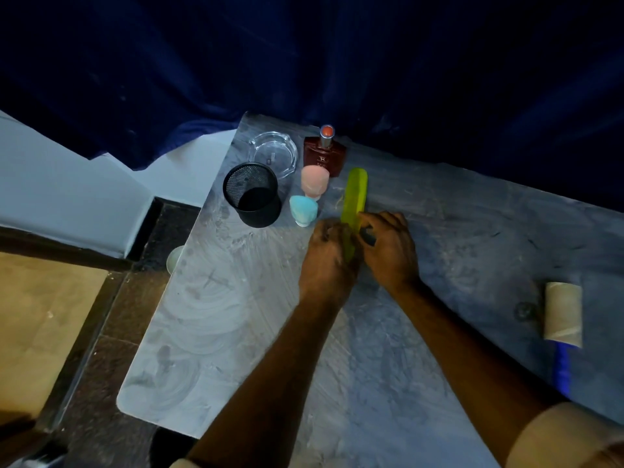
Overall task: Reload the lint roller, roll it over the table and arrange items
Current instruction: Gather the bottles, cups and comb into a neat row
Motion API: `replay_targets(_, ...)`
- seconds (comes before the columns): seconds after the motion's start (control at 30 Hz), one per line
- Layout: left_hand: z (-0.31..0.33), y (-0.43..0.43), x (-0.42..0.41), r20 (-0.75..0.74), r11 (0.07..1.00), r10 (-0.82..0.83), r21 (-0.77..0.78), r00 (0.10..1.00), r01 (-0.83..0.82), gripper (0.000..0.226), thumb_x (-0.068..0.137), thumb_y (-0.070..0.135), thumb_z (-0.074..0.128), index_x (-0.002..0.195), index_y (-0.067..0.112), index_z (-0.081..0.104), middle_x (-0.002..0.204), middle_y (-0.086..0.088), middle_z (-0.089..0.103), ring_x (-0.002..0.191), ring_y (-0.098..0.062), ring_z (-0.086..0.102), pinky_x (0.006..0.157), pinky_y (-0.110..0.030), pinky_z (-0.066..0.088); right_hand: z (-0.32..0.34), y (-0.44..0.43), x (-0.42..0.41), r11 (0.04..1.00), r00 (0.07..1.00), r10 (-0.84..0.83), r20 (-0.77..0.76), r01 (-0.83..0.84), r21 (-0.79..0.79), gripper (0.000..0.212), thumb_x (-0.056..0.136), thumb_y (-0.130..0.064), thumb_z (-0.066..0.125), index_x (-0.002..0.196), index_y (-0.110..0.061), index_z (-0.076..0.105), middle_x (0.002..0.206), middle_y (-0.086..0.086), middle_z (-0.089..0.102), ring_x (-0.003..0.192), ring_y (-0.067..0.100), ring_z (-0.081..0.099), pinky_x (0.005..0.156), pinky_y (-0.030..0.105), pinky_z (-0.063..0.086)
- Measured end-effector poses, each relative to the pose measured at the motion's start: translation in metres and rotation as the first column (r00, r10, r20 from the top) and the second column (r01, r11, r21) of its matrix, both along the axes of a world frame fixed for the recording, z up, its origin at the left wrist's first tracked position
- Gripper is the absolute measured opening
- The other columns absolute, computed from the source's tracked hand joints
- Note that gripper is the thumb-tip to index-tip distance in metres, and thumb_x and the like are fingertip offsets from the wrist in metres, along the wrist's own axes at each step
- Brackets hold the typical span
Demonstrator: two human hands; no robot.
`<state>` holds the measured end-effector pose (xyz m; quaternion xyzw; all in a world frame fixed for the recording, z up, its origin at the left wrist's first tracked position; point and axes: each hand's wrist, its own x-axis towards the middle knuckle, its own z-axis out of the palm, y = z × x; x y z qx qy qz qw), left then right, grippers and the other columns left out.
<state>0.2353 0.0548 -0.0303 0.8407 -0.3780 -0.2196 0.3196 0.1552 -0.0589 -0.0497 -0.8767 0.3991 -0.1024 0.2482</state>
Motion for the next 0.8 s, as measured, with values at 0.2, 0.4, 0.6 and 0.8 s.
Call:
replay_targets(0.2, 0.004, -0.005, -0.007, 0.14, 0.976, -0.028, 0.217, 0.99, -0.003, 0.053, 0.101, 0.013, 0.059, 0.152, 0.011, 0.044, 0.162, -0.01, 0.037, 0.141, -0.029, 0.046, 0.106, -0.042, 0.056, 0.001, 0.002, 0.004, 0.998, 0.997, 0.044, -0.063, -0.047, -0.05, 0.043, 0.085, -0.031, 0.073, 0.124, -0.015, 0.069, 0.116, 0.008, 0.069, 0.11, 0.032, 0.057, 0.093, 0.043, 0.053)
replay_targets(0.4, 0.004, -0.005, -0.007, 0.191, 0.952, -0.046, 0.307, 0.981, -0.015, 0.056, 0.099, 0.02, 0.064, 0.151, 0.015, 0.043, 0.163, -0.005, 0.037, 0.136, -0.029, 0.048, 0.095, -0.043, 0.06, 0.006, 0.003, 0.008, 0.995, 0.986, 0.076, -0.15, -0.084, -0.051, 0.043, 0.089, -0.033, 0.065, 0.129, -0.018, 0.065, 0.121, 0.009, 0.064, 0.113, 0.035, 0.055, 0.096, 0.048, 0.048)
replay_targets(0.6, 0.0, -0.001, -0.009, 0.176, 0.961, -0.038, 0.275, 0.984, -0.012, 0.047, 0.1, 0.02, 0.057, 0.146, 0.015, 0.048, 0.158, -0.005, 0.041, 0.13, -0.028, 0.05, 0.097, -0.038, 0.058, 0.006, 0.005, 0.011, 0.996, 0.979, 0.068, -0.19, -0.079, -0.05, 0.046, 0.092, -0.036, 0.066, 0.135, -0.018, 0.063, 0.127, 0.009, 0.062, 0.118, 0.035, 0.053, 0.099, 0.047, 0.046)
replay_targets(0.8, -0.001, 0.0, -0.008, 0.136, 0.966, -0.021, 0.257, 0.991, -0.015, 0.053, 0.102, 0.025, 0.06, 0.152, 0.015, 0.045, 0.161, -0.005, 0.039, 0.136, -0.027, 0.047, 0.102, -0.039, 0.056, 0.01, 0.006, 0.015, 0.995, 0.966, 0.073, -0.249, -0.087, -0.048, 0.048, 0.095, -0.039, 0.059, 0.14, -0.021, 0.058, 0.133, 0.006, 0.057, 0.124, 0.033, 0.049, 0.102, 0.046, 0.042)
